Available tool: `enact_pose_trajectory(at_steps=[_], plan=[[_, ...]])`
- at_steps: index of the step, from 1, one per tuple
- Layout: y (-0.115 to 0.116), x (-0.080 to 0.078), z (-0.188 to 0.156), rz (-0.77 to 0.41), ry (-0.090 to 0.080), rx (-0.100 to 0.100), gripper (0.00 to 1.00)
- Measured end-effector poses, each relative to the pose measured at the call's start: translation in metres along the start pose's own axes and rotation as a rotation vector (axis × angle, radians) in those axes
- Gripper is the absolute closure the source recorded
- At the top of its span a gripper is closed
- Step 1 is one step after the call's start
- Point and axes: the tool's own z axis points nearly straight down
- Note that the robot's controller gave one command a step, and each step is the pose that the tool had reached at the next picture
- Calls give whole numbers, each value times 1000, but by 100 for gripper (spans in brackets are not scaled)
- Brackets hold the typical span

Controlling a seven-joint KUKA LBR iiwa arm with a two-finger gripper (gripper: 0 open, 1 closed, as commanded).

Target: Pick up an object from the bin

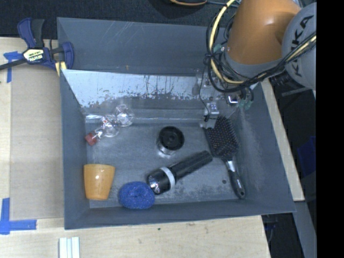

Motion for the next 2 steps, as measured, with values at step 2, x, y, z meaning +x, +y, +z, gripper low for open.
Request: enact_pose_trajectory(at_steps=[2], plan=[[32, 7, 139, -78, -8, 0, 0]])
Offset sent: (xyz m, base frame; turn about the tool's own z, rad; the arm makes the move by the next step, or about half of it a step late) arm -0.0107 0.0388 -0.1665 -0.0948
